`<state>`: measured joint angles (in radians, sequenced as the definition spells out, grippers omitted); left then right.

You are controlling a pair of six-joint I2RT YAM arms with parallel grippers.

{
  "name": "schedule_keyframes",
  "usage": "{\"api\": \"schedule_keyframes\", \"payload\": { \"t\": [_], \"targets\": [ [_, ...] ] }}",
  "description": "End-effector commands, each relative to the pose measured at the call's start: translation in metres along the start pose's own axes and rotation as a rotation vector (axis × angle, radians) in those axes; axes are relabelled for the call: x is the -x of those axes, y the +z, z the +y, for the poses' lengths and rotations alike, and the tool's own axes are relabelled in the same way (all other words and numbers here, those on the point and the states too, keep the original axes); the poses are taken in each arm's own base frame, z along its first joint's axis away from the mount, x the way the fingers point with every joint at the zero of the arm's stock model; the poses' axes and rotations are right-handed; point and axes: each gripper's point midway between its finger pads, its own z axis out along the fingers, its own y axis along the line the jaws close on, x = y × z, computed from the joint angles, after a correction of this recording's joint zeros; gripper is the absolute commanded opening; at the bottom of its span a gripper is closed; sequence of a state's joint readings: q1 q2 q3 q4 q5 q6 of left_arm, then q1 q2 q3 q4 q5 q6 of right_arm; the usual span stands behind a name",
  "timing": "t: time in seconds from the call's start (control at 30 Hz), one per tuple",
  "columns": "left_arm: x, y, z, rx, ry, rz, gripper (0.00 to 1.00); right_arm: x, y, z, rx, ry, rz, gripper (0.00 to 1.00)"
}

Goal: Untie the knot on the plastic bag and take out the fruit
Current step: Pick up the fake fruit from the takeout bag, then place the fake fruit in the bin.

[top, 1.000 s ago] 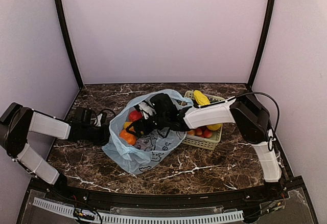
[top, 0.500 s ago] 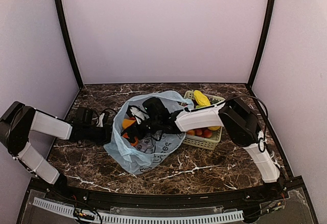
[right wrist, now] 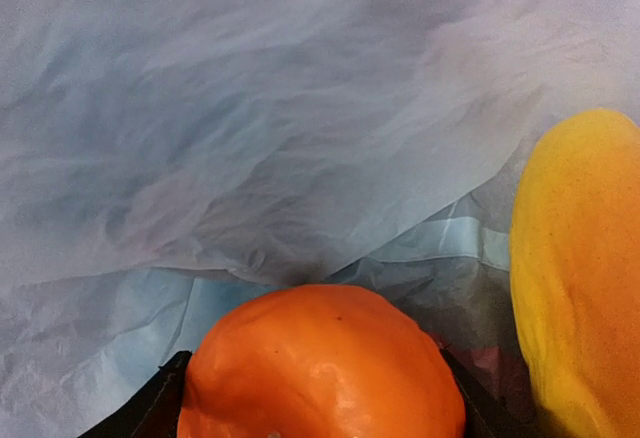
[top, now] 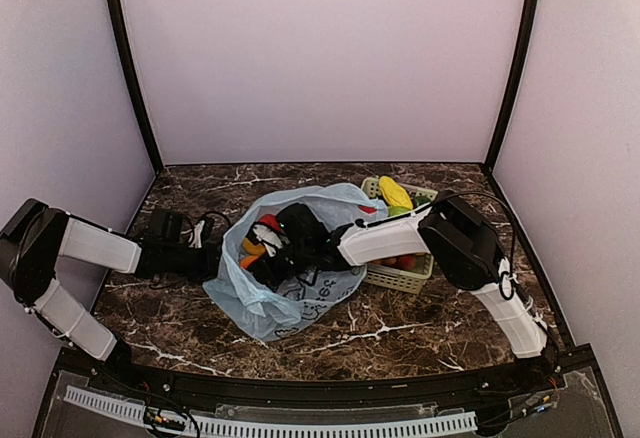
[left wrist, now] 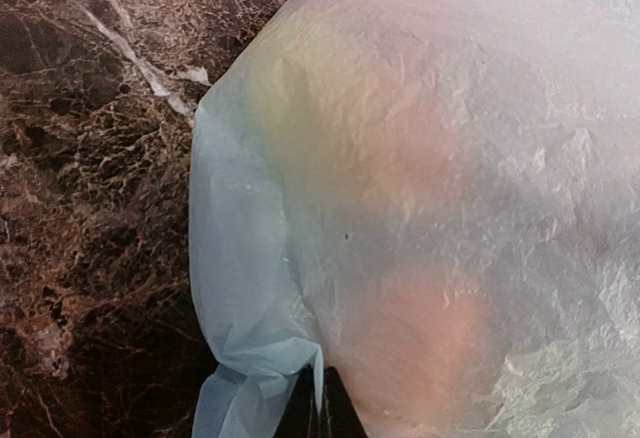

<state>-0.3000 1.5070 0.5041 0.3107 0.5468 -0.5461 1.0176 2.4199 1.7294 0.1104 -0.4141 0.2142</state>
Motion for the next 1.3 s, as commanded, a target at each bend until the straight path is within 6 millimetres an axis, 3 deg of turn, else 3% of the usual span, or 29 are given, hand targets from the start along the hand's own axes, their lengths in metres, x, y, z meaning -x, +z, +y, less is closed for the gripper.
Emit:
{"api": "schedule_keyframes", "payload": {
  "t": [0.0,0.23,0.47,0.63,0.9,1.03,1.27],
  "targets": [
    [0.012,-0.007,-0.005,0.032,0.000,-0.038,0.01,0.017,-0.013,0.014,0.012,-0.028,-0.054,0.60],
    [0.024,-0.016,-0.007,0.061,0.015,-0.093,0.01,0.044,-0.040,0.029,0.009,-0.052,-0.120,0.56],
    [0.039,-0.024,0.004,0.072,-0.005,-0.138,0.01,0.060,-0.082,0.034,-0.073,-0.062,-0.188,0.56],
    [0.062,-0.037,0.018,0.075,-0.052,-0.193,0.01,0.064,-0.127,0.037,-0.162,-0.078,-0.238,0.56],
    [0.091,-0.058,0.032,0.131,-0.065,-0.278,0.01,0.055,-0.173,0.037,-0.245,-0.056,-0.273,0.56],
    [0.096,-0.060,0.043,0.161,-0.088,-0.282,0.01,0.053,-0.189,0.049,-0.218,-0.064,-0.289,0.56],
    [0.098,-0.060,0.057,0.208,-0.120,-0.283,0.01,0.055,-0.230,0.091,-0.083,-0.143,-0.369,0.57]
  ]
}}
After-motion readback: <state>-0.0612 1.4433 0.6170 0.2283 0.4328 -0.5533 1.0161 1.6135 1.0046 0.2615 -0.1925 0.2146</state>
